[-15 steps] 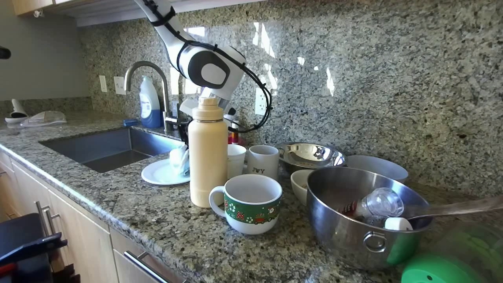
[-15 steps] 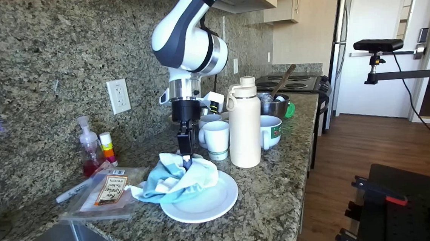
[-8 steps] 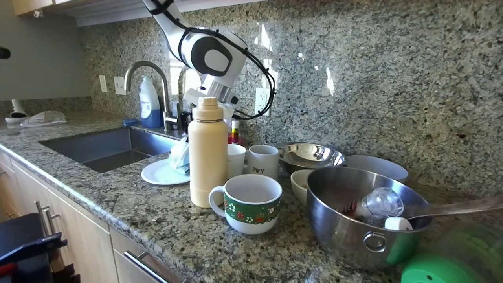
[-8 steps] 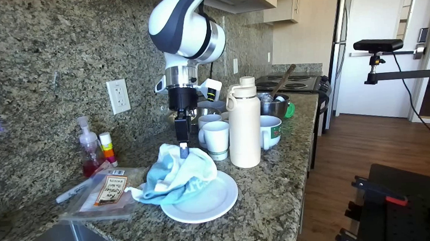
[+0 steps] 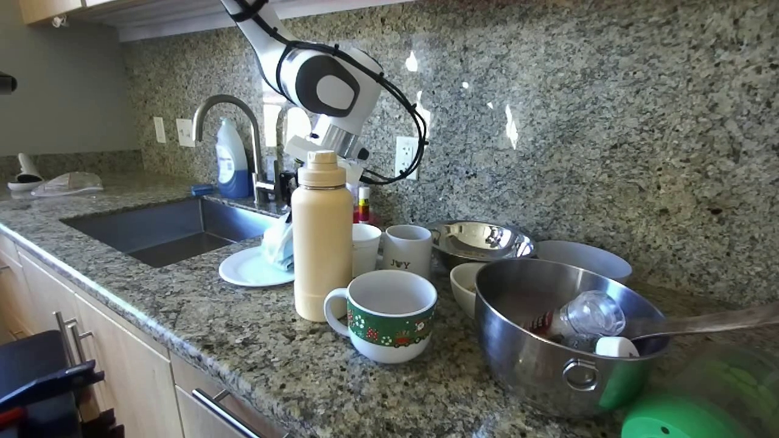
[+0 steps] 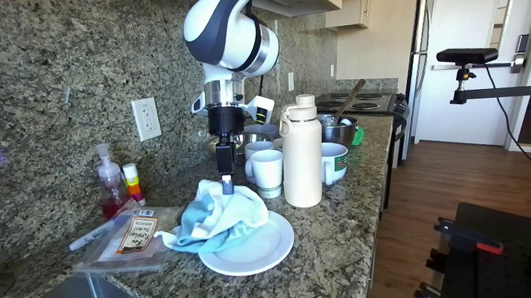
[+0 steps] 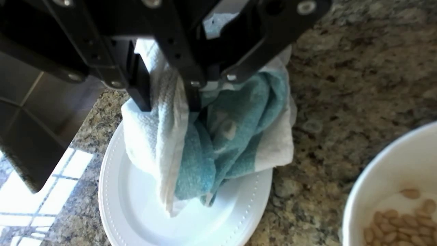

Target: Use the towel to wipe the plate

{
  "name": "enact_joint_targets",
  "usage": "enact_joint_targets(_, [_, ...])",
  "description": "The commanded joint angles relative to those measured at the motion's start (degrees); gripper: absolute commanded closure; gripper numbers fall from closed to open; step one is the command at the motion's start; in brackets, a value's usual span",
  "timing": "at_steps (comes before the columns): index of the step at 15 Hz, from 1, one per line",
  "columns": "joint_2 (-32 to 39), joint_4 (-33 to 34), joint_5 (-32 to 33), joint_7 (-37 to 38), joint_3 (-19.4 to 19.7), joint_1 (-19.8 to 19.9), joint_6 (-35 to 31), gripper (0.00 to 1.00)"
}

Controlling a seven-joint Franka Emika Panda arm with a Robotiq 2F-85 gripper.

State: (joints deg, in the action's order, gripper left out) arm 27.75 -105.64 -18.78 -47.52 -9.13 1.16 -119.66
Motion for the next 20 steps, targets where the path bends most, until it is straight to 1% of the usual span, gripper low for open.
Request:
enact_joint_targets(1, [0.5,0.4,0.6,0.5,-0.3,0.4,0.0,0.42])
enact_joint_targets(2, [2.0,1.5,1.1,-0.1,-0.3,0.4,0.6,0.40])
enact_joint_targets(3, [3.5,2.6,1.5,-0.7,-0.4,0.4,1.6,0.34])
enact_joint_targets(4, [5.5,3.9,1.5,-1.6,-0.7,0.5,2.2,0.26])
enact_joint_targets(6, [8.8,5.9,2.0,-3.1,-1.1,0.6,2.9,0.12])
enact_joint_targets(7, [10.4,6.9,2.3,-3.7,-1.3,0.5,3.4,0.04])
enact_joint_targets(8, [12.1,8.2,2.7,-4.1,-1.4,0.4,4.0,0.01])
enact_joint_targets(9, [13.7,9.5,3.3,-4.0,-1.5,0.0,4.6,0.00])
enact_joint_targets(10, [14.7,10.5,4.1,-3.7,-1.6,-0.3,4.8,0.19])
enact_joint_targets(11, [15.6,11.5,4.9,-3.6,-1.8,-0.5,5.0,0.28])
enact_joint_targets(12, [16.1,12.4,5.5,-3.5,-2.0,-0.6,5.3,0.29])
enact_joint_targets(13, [16.1,13.2,6.2,-3.3,-2.1,-0.8,5.7,0.35])
enact_joint_targets(14, [16.1,13.7,6.4,-3.1,-2.3,-0.9,6.1,0.44])
enact_joint_targets(20, [14.6,14.4,7.2,-2.0,-3.1,-2.5,6.5,0.91])
